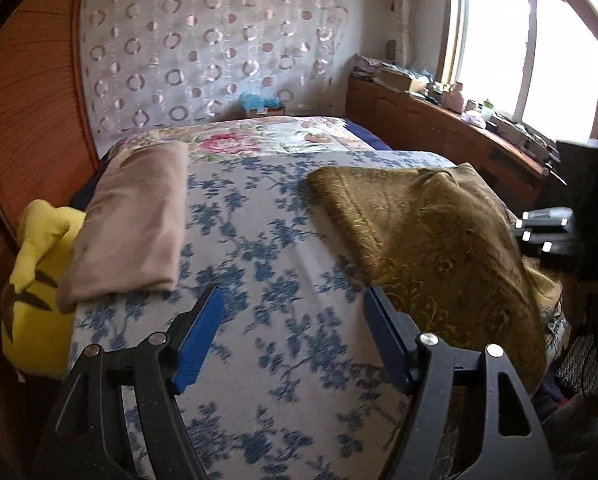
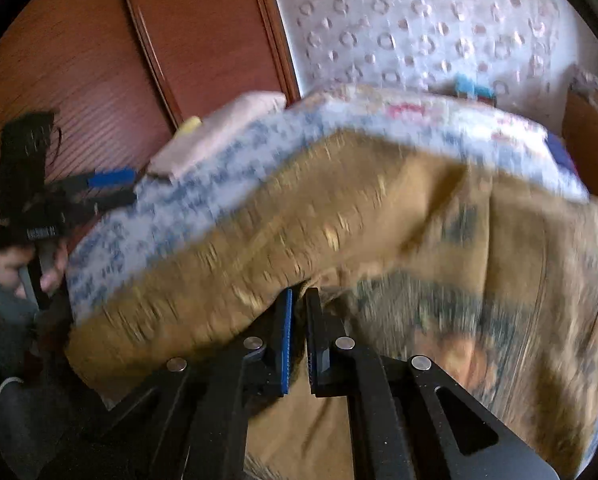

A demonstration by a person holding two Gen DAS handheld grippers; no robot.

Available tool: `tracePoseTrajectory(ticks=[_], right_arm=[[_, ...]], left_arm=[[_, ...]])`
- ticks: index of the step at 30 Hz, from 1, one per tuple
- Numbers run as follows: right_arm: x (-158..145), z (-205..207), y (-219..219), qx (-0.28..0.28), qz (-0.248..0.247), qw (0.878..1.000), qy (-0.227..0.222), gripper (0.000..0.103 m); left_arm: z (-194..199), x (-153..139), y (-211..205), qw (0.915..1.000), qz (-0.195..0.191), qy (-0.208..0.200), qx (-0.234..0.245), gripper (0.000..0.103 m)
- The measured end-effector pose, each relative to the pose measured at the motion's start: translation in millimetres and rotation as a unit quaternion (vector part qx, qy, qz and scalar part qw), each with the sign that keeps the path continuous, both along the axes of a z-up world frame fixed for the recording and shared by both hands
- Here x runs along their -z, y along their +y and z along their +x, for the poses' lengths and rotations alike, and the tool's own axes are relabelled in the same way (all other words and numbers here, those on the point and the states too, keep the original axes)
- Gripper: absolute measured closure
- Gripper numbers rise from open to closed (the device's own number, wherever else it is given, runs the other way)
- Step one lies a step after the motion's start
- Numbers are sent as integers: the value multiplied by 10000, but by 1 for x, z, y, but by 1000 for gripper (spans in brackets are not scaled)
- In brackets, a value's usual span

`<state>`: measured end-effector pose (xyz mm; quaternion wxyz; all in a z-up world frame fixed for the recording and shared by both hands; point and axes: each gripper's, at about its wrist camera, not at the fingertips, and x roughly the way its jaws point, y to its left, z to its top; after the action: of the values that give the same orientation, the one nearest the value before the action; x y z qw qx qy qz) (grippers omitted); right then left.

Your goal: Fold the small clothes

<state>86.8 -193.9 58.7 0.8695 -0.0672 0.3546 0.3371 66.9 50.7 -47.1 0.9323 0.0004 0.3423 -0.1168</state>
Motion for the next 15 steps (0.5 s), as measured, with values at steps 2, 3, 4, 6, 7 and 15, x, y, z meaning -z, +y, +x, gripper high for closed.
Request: tracePoseTrajectory(ticks=[2, 3, 4, 6, 7, 15], right_arm=[[-16, 4, 16, -127, 22, 9996, -247, 97], [-23, 6, 24, -205, 37, 9992, -330, 97], [-29, 8, 34, -298, 52, 9987, -408, 97], [-37, 15, 54, -510, 96, 9975, -475, 97], [-36, 16, 62, -589, 104, 9971, -461, 97], [9, 43, 87, -407, -574, 9974, -135, 75]], left_arm=[[-3, -1, 8, 10000, -36, -28, -82, 30], [-4, -1, 11, 9999, -54, -39, -111, 30], [-5, -1, 14, 9999, -60, -47, -154, 30], [-4, 0, 16, 9998, -55, -52, -204, 30], [-3, 0, 17, 9997, -58, -48, -215, 30], [-4, 5, 13, 9999, -75, -55, -143, 30]])
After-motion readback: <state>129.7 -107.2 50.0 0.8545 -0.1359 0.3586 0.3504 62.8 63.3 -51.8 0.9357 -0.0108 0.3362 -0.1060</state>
